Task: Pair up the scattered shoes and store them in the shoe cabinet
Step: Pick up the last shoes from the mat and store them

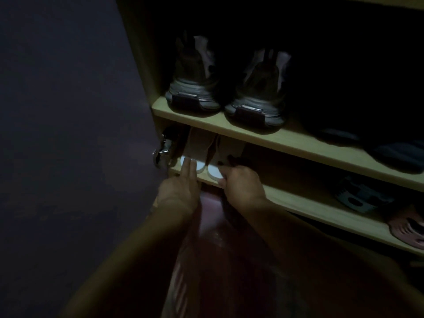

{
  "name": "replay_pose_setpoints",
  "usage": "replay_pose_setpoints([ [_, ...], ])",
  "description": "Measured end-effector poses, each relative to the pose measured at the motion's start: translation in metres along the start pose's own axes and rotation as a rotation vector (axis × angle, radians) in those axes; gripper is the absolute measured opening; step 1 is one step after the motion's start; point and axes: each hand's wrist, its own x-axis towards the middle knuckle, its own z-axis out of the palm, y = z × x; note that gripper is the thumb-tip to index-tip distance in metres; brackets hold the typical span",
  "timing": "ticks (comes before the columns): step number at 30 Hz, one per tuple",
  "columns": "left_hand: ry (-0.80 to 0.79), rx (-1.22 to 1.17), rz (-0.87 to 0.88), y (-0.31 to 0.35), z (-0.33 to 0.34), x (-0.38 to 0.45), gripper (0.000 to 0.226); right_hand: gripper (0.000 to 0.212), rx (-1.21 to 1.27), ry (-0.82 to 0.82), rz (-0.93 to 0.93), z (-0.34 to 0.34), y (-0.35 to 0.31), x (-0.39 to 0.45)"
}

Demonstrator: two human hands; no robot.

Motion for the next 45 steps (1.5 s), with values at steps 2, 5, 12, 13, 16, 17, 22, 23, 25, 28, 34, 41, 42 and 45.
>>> replay_pose_setpoints([
  [2, 0.005, 0.028, -0.017, -0.001, 0.002, 0.003, 0.071, 0.021, -0.01, 0.01, 0.027, 0.004, -0.009, 0.007],
  [5, 0.017, 0.02, -0.065, -0.003, 0.006, 0.012, 0.076, 0.032, -0.01, 0.047, -0.013, 0.016, -0.014, 0.005],
  [12, 0.024, -0.048, -0.06, -0.012, 0.012, 0.014, 0.096, 0.069, 0.062, -0.046, -0.069, 0.029, -0.012, -0.002],
  [13, 0.0, -0.087, -0.049, -0.013, 0.011, 0.015, 0.095, 0.071, 0.074, -0.058, -0.067, 0.028, -0.012, -0.003],
  [16, -0.08, -0.148, 0.016, -0.016, 0.006, 0.021, 0.089, 0.073, 0.093, -0.129, -0.082, 0.022, -0.011, -0.003],
  [17, -0.112, -0.158, 0.028, -0.016, 0.005, 0.018, 0.091, 0.074, 0.103, -0.158, -0.088, 0.018, -0.009, -0.003],
  [22, 0.048, -0.109, 0.066, 0.003, 0.025, -0.046, 0.102, 0.06, 0.205, 0.147, -0.018, 0.004, 0.01, -0.062],
  [23, 0.115, -0.091, 0.072, 0.009, 0.032, -0.062, 0.095, 0.058, 0.228, 0.215, 0.028, 0.007, 0.015, -0.079],
  [25, 0.151, -0.138, 0.101, 0.037, 0.034, -0.089, 0.08, 0.055, 0.21, 0.244, 0.103, 0.003, 0.042, -0.115],
  [28, 0.018, -0.249, 0.165, 0.068, 0.042, -0.097, 0.073, 0.055, 0.272, 0.212, 0.321, -0.005, 0.084, -0.141],
  [34, -0.08, -0.168, 0.208, 0.103, 0.034, -0.126, 0.083, 0.049, -0.02, 0.491, 0.584, -0.063, 0.148, -0.151],
  [41, -0.105, -0.242, 0.17, 0.104, 0.029, -0.128, 0.079, 0.038, -0.198, 0.16, 0.65, -0.086, 0.165, -0.146],
  [42, -0.085, -0.248, 0.155, 0.104, 0.031, -0.129, 0.074, 0.041, -0.147, 0.217, 0.626, -0.086, 0.16, -0.152],
  [45, -0.053, -0.23, 0.142, 0.1, 0.048, -0.133, 0.071, 0.042, 0.09, 0.379, 0.626, -0.081, 0.147, -0.175],
])
